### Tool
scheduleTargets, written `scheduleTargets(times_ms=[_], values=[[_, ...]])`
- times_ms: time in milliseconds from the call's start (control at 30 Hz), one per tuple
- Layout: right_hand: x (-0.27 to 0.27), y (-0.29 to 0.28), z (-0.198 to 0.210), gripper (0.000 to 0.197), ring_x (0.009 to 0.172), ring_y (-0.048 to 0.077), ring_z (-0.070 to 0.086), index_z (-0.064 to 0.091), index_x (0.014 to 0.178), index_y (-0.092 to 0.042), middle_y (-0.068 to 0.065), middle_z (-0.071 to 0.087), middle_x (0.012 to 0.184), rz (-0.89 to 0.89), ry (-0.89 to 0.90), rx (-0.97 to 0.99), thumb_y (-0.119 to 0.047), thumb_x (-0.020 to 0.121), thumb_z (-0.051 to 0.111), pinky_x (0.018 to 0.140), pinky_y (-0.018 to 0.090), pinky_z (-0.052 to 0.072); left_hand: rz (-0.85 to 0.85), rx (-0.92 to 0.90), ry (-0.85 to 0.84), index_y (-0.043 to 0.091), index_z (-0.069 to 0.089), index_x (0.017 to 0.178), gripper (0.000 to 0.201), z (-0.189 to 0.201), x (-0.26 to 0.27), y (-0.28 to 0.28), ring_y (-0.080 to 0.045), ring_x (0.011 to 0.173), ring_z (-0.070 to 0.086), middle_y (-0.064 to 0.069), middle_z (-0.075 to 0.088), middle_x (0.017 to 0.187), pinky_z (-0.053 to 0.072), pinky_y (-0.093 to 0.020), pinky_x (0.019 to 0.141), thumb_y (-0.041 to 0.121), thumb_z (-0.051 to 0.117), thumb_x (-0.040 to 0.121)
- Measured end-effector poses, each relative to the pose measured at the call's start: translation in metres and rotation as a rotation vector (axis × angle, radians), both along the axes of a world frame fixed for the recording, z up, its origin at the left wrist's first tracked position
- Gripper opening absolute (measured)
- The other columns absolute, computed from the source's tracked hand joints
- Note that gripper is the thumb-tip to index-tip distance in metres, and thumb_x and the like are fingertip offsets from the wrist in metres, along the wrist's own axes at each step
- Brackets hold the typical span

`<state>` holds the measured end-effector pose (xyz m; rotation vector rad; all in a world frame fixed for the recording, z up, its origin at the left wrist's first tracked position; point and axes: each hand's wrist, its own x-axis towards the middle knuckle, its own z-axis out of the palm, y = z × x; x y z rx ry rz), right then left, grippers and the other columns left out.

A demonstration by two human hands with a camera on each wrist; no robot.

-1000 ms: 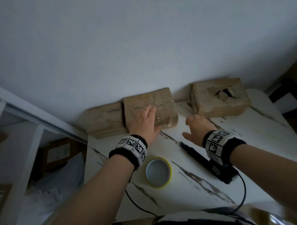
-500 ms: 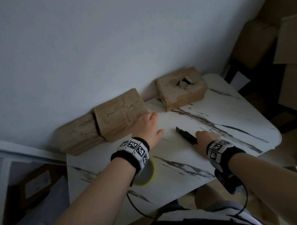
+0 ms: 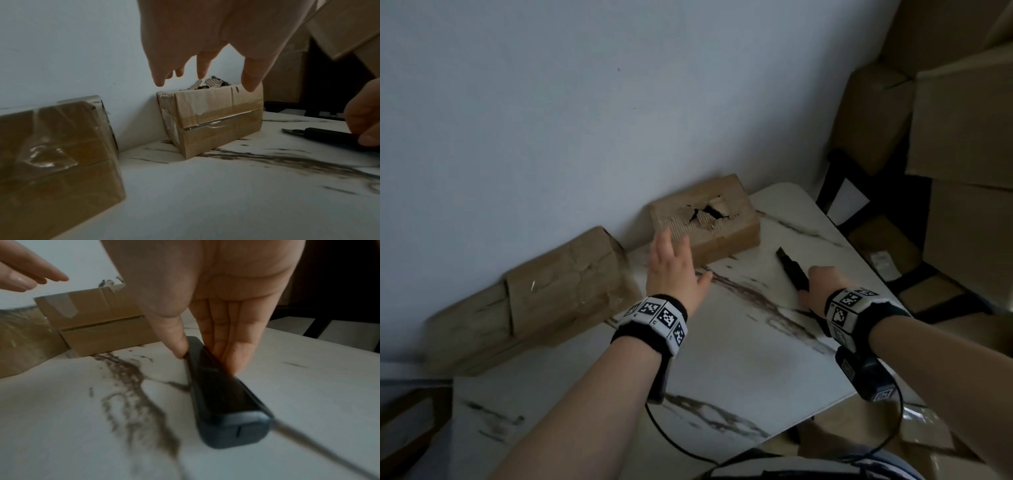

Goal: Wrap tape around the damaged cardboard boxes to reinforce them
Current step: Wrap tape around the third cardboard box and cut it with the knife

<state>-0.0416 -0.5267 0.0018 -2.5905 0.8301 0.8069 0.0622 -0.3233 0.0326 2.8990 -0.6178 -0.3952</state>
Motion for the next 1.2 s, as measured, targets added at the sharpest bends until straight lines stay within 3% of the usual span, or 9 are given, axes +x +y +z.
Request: scheduleTargets(times_ms=[100,167,300,400,533,833,1033,1133,1200], values=[[0.022,-0.020,-0.004,0.037,0.078,0.026,0.055,0.042,0.077,-0.013,0.010,0.057,0.089,0.004,-0.039,0.005,-0.044,0.097,0.037,0.065,0.030,0.044,0.113,0.035,0.020,0.015,0.010,0.150,0.079,-0.002,0.008,-0.011,-0.031,0.145,-0.007,-0.015,-0.008,0.157,0.002,-0.039,0.117,0.046,0.052,0.091],[0.038,-0.027,-0.005,0.043,0.096,0.028,0.055,0.049,0.106,-0.010,0.012,0.055,0.112,0.038,-0.122,-0.012,-0.050,0.095,0.039,0.077,0.034,0.048,0.201,0.041,0.053,0.013,0.007,0.150,0.082,-0.004,0.013,-0.015,-0.033,0.145,-0.005,-0.018,-0.009,0.157,0.002,-0.038,0.117,0.047,0.052,0.091],[0.071,-0.025,0.008,0.075,0.131,0.029,0.037,0.011,0.149,-0.012,0.012,0.030,0.147,0.161,-0.258,0.176,-0.032,0.091,0.053,0.106,0.036,0.035,0.368,-0.118,0.176,0.017,0.006,0.151,0.085,-0.006,0.014,-0.020,-0.033,0.140,0.024,-0.018,0.013,0.155,0.026,-0.039,0.112,0.039,0.059,0.089],[0.088,-0.016,0.013,0.083,0.120,0.028,0.050,0.009,0.150,-0.021,0.012,0.046,0.139,0.185,-0.376,0.329,-0.027,0.083,0.059,0.100,0.035,0.043,0.412,-0.162,0.205,0.019,0.007,0.151,0.082,-0.005,0.009,-0.023,-0.033,0.133,0.036,-0.017,0.019,0.152,0.036,-0.039,0.105,0.038,0.058,0.090],[0.086,-0.006,0.017,0.069,0.105,0.027,0.059,0.031,0.141,-0.019,0.008,0.061,0.119,0.132,-0.450,0.356,-0.024,0.080,0.063,0.086,0.033,0.050,0.420,-0.145,0.199,0.019,0.009,0.151,0.077,-0.002,0.003,-0.019,-0.033,0.127,0.042,-0.017,0.025,0.148,0.039,-0.038,0.100,0.041,0.054,0.092],[0.041,0.015,0.030,0.067,0.088,0.025,0.059,0.023,0.138,-0.022,0.010,0.060,0.106,0.139,-0.432,0.197,-0.055,0.087,0.052,0.072,0.032,0.050,0.244,-0.005,0.191,0.022,0.021,0.145,0.078,0.005,-0.021,0.007,-0.031,0.114,0.051,-0.015,0.042,0.133,0.046,-0.036,0.085,0.061,0.052,0.085],[0.012,0.041,0.040,0.052,0.067,0.022,0.057,0.032,0.115,-0.021,0.001,0.057,0.081,0.104,-0.360,0.039,-0.063,0.086,0.044,0.058,0.032,0.050,0.121,0.025,0.185,0.020,0.032,0.126,0.078,0.007,-0.037,0.035,-0.022,0.094,0.059,-0.004,0.055,0.110,0.053,-0.037,0.075,0.070,0.059,0.073],[0.003,0.055,0.042,0.056,0.085,0.021,0.055,0.037,0.117,-0.020,0.003,0.053,0.105,0.118,-0.392,-0.003,-0.065,0.084,0.045,0.068,0.034,0.051,0.058,0.179,0.086,0.018,0.034,0.124,0.081,0.010,-0.046,0.041,-0.024,0.097,0.058,-0.005,0.055,0.112,0.051,-0.038,0.079,0.076,0.053,0.071],[0.001,0.067,0.041,0.054,0.106,0.023,0.046,0.043,0.118,-0.019,0.006,0.043,0.119,0.175,-0.484,-0.014,-0.059,0.084,0.052,0.081,0.035,0.047,-0.001,0.217,-0.031,0.017,0.034,0.132,0.084,0.010,-0.048,0.040,-0.029,0.117,0.048,-0.013,0.044,0.131,0.042,-0.042,0.096,0.074,0.053,0.073]])
